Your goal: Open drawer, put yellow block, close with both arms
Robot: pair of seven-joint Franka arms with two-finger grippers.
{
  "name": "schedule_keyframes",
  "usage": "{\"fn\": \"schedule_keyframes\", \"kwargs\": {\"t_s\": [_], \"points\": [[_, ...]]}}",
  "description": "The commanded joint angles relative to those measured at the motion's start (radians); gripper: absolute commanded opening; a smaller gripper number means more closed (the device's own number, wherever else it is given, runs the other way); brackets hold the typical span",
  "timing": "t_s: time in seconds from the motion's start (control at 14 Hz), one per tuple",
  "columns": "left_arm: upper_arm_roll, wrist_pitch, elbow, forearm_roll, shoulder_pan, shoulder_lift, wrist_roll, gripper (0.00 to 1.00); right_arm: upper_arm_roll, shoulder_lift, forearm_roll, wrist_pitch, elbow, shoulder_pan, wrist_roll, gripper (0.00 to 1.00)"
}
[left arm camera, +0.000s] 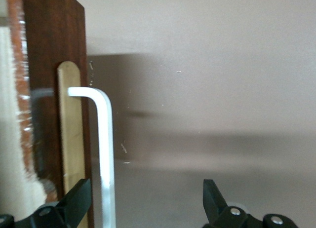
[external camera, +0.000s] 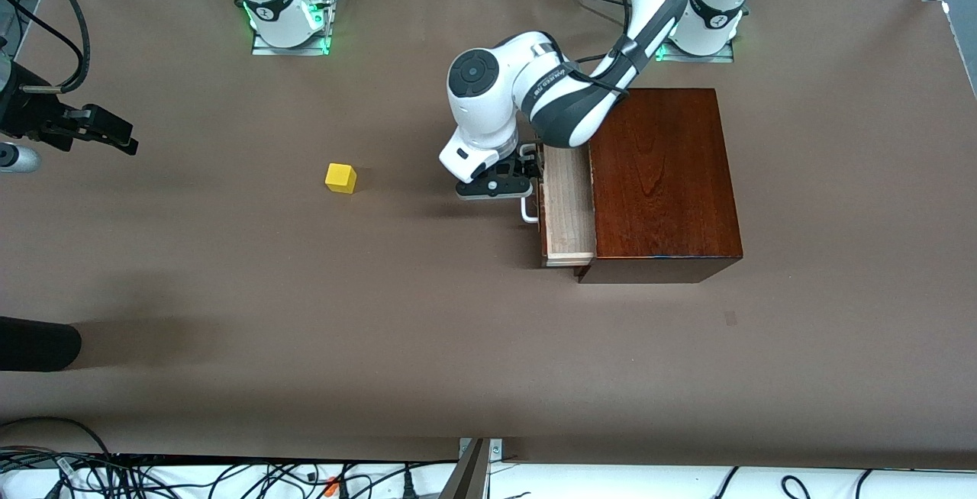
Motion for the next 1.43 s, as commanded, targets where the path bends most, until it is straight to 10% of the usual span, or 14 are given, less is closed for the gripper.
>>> {"fn": "schedule_keyframes", "kwargs": {"t_s": [0.0,0.36,0.93,1.36], "points": [[0.001,-0.139,0.081,-0.02,-0.013,-0.014,0.003,1.0,0.0,-0.01,0.006,-0.013,0.0,-0.002,-0.009,1.0],[0.001,-0.346,0.171,-0.098,0.048,-0.139,0.122,1.0,0.043,-0.039,0.016,-0.029,-0.037,0.001,0.04,1.0],[-0.002,-0.501,0.196,-0.211,0.396,-0.275,0.575,1.0,0.296,-0.078,0.017,0.091,-0.194,0.002,0.307,1.0],[0.131,-0.521,0.106,-0.227,0.513,-0.424,0.896,1.0,0.352,-0.203,0.022,0.353,-0.535,0.002,0.357,1.0]]}}
